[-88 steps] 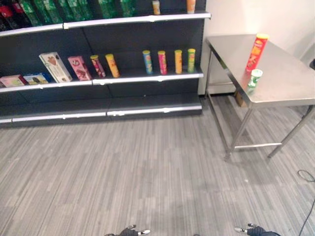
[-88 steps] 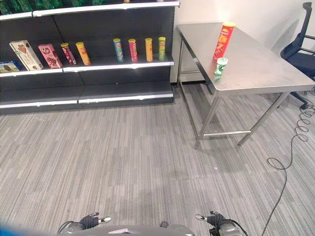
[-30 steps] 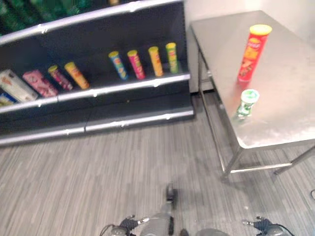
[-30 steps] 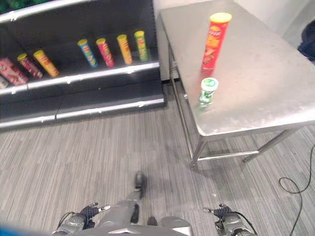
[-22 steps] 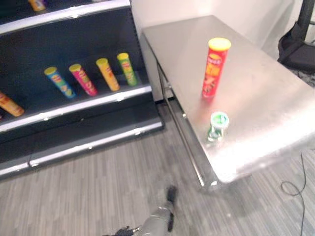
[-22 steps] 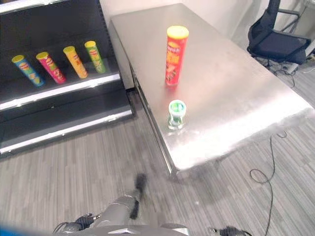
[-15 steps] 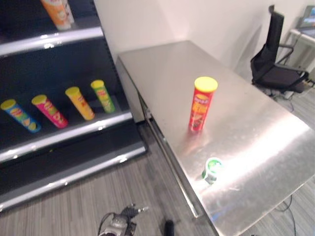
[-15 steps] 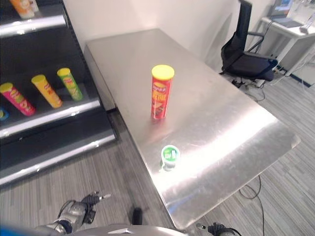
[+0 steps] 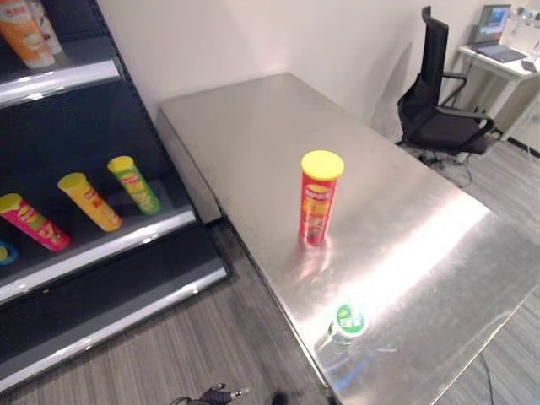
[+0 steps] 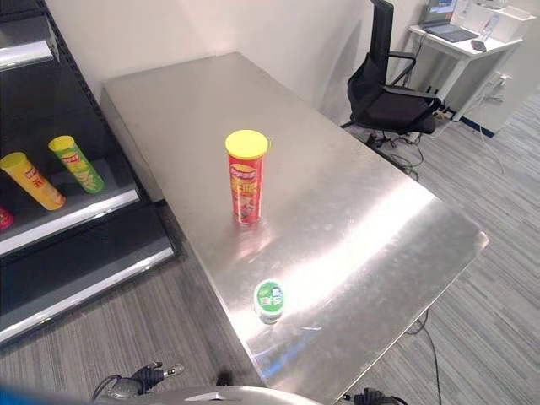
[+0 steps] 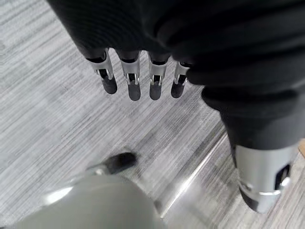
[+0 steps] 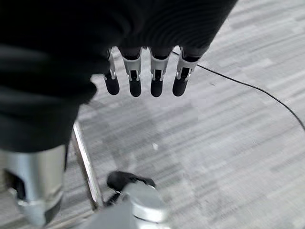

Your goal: Put the goods on the table back onto the shelves and tidy them up.

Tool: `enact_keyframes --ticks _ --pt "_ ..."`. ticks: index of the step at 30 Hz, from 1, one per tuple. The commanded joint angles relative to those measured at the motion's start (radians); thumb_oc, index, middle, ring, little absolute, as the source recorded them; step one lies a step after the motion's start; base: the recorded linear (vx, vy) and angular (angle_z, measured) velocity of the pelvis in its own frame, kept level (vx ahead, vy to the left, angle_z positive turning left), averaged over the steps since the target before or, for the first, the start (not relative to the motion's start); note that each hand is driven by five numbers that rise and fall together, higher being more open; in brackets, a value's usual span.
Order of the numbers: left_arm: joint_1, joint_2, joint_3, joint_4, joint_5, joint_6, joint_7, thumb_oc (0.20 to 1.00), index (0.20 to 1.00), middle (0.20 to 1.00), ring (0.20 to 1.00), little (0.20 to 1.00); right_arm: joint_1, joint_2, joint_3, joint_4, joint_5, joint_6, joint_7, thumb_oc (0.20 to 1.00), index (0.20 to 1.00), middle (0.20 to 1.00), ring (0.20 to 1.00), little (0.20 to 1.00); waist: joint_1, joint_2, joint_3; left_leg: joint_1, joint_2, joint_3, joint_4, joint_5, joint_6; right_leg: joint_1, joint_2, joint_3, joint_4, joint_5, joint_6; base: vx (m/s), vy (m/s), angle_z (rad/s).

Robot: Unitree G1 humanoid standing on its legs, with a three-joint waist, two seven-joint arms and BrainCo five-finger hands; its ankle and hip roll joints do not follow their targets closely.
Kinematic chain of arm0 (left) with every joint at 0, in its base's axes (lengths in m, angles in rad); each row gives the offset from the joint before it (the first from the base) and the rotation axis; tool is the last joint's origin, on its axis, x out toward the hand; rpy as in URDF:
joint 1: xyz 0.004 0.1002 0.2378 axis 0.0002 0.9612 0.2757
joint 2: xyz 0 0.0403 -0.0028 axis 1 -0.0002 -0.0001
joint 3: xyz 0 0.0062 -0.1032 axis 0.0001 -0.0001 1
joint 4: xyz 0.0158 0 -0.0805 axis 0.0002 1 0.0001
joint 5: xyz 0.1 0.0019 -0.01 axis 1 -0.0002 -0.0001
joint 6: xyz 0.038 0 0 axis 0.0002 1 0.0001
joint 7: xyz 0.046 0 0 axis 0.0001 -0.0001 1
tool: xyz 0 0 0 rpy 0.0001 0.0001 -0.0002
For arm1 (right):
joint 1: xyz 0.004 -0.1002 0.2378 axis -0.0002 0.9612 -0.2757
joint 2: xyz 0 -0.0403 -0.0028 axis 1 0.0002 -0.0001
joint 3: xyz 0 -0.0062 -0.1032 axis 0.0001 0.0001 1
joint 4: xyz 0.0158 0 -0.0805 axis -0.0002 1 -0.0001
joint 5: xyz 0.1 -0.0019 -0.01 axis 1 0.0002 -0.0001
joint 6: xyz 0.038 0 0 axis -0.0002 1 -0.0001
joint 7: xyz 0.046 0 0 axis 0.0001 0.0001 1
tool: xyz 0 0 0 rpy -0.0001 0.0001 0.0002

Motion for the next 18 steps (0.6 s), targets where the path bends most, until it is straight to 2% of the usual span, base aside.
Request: enact_keyframes --ticks 1,4,6,9,10,11,13,15,16,17,18 --pt "-0.047 0.02 -0.003 0.008 0.032 -0.014 0.011 1.0 1.0 1.0 1.0 1.0 -0.028 -0.041 0.018 0.032 -0.004 -0.009 -0.001 1.0 1.0 1.0 1.0 1.0 0.009 -0.001 0.011 -0.009 0.044 0.077 0.035 -0.034 -0.07 0.1 -0.036 0.053 0.023 -0.149 0.07 0.06 -0.074 -0.02" --pt "-0.046 0.019 0.0 0.006 0.028 -0.014 0.012 1.0 1.0 1.0 1.0 1.0 -0.029 -0.04 0.021 0.032 -0.004 -0.008 0.0 1.0 1.0 1.0 1.0 1.0 0.011 -0.004 0.014 -0.02 0.048 0.068 0.069 -0.048 -0.075 0.105 -0.033 0.056 0.03 -0.16 0.063 0.02 -0.058 -0.02" --pt "-0.049 0.016 0.004 0.0 0.014 -0.015 0.014 1.0 1.0 1.0 1.0 1.0 -0.032 -0.044 0.022 0.029 -0.001 -0.011 -0.001 1.0 1.0 1.0 1.0 1.0 0.016 -0.01 0.03 -0.072 0.043 0.051 0.179 -0.08 -0.077 0.096 -0.034 0.066 0.053 -0.176 0.051 -0.04 -0.043 -0.01" --pt "-0.06 0.01 0.012 -0.011 -0.029 -0.022 0.024 1.0 1.0 1.0 1.0 1.0 -0.049 -0.057 0.023 0.034 0.009 -0.016 -0.016 1.0 1.0 1.0 1.0 1.0 0.031 -0.017 0.05 -0.175 0.013 -0.039 0.351 -0.128 -0.097 0.075 -0.041 0.083 0.091 -0.197 0.04 -0.03 0.079 0.08" --pt "-0.058 0.002 0.023 -0.019 -0.064 -0.034 0.033 1.0 1.0 1.0 1.0 1.0 -0.051 -0.07 0.005 0.025 0.027 -0.021 -0.023 1.0 1.0 1.0 1.0 1.0 0.031 -0.016 0.055 -0.205 0.067 -0.073 0.408 -0.113 -0.114 0.07 -0.06 0.11 0.11 -0.205 0.052 0.04 0.216 0.25" --pt "-0.058 0.002 0.023 -0.019 -0.064 -0.034 0.033 1.0 1.0 1.0 1.0 1.0 -0.051 -0.07 0.005 0.024 0.027 -0.021 -0.023 1.0 1.0 1.0 1.0 1.0 0.033 -0.014 0.058 -0.203 0.069 -0.072 0.412 -0.116 -0.115 0.072 -0.058 0.111 0.111 -0.206 0.052 0.05 0.317 0.25" --pt "-0.057 0.002 0.029 -0.016 -0.081 -0.042 0.041 1.0 1.0 1.0 1.0 1.0 -0.056 -0.085 -0.007 0.016 0.036 -0.021 -0.028 1.0 1.0 1.0 1.0 1.0 0.036 -0.016 0.066 -0.182 0.148 -0.128 0.391 -0.087 -0.119 0.061 -0.107 0.15 0.124 -0.21 0.072 0.02 0.411 -0.02" --pt "-0.065 0.01 0.025 -0.019 -0.09 -0.048 0.052 1.0 1.0 1.0 1.0 1.0 -0.056 -0.095 -0.018 0.009 0.047 -0.022 -0.031 1.0 1.0 1.0 1.0 1.0 0.028 -0.017 0.063 -0.19 0.256 -0.176 0.343 -0.001 -0.13 0.028 -0.162 0.182 0.124 -0.207 0.103 -0.02 0.608 -0.42" --pt "-0.068 0.021 0.016 -0.026 -0.082 -0.052 0.069 1.0 1.0 1.0 1.0 1.0 -0.055 -0.098 -0.016 0.005 0.05 -0.027 -0.037 1.0 1.0 1.0 1.0 1.0 0.032 -0.018 0.063 -0.22 0.285 -0.227 0.356 0.037 -0.135 0.013 -0.183 0.207 0.113 -0.203 0.12 -0.02 0.6 -0.45" --pt "-0.067 0.022 0.01 -0.032 -0.069 -0.052 0.064 1.0 1.0 1.0 1.0 1.0 -0.059 -0.096 -0.011 0.002 0.048 -0.025 -0.038 1.0 1.0 1.0 1.0 1.0 0.042 -0.009 0.059 -0.205 0.259 -0.289 0.347 0.004 -0.137 0.0 -0.192 0.222 0.112 -0.198 0.125 0.02 0.615 -0.23" --pt "-0.075 0.02 0.0 -0.032 -0.058 -0.055 0.065 1.0 1.0 1.0 1.0 1.0 -0.057 -0.1 -0.018 0.006 0.045 -0.026 -0.036 1.0 1.0 1.0 1.0 1.0 0.038 0.003 0.052 -0.179 0.247 -0.336 0.32 -0.05 -0.162 -0.002 -0.219 0.232 0.11 -0.174 0.139 0.06 0.645 -0.3"
